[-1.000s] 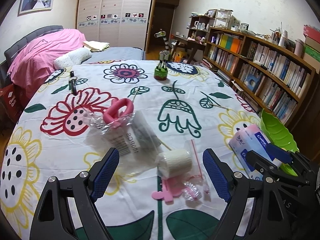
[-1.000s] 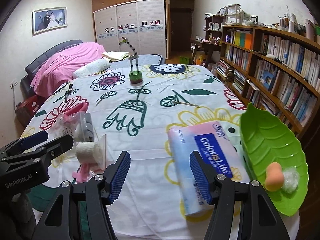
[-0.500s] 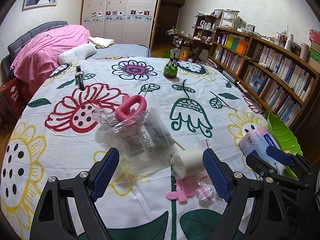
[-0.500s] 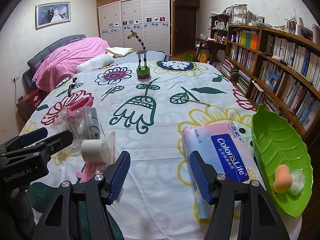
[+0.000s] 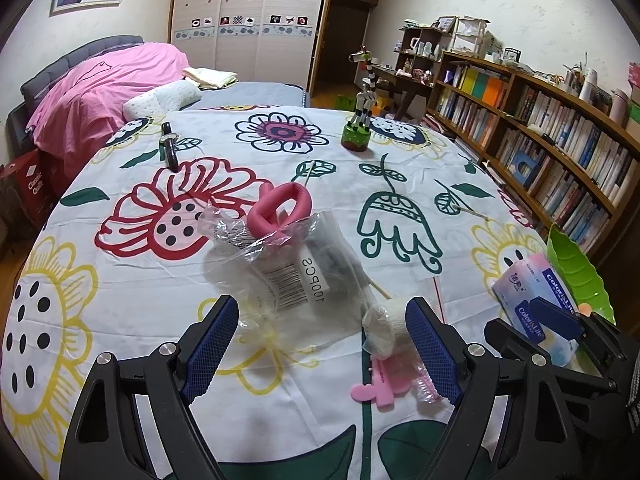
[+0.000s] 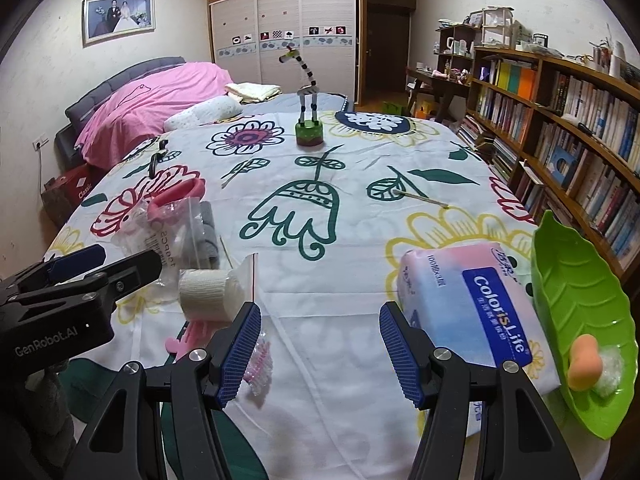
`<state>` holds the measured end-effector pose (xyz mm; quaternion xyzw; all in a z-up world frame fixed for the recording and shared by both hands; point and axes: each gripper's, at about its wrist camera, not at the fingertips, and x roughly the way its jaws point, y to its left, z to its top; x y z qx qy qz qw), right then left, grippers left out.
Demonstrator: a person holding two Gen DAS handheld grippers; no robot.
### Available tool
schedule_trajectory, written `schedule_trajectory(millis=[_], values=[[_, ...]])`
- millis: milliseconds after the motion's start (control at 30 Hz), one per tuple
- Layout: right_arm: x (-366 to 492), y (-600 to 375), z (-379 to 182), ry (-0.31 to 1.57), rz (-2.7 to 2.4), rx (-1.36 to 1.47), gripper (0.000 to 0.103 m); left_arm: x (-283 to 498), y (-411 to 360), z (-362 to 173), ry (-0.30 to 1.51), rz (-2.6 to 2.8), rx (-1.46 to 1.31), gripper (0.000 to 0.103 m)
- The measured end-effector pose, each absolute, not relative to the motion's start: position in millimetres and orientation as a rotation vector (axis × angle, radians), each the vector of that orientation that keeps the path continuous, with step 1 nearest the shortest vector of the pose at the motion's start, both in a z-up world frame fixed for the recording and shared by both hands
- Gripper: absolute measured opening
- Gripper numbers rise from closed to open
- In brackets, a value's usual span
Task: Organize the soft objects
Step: 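Move both tools back over the remaining items on the bed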
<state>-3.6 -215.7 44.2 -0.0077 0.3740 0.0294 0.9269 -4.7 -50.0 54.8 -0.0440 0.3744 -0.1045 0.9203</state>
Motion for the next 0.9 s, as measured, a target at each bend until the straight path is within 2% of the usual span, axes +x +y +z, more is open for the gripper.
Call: schedule_trajectory(millis=[900], values=[[-1.0,-208.4,28.4,0.842,0.161,0.035,0.07,4.5,-38.1,46.1,0.786,-0.15,-0.083,0.086]])
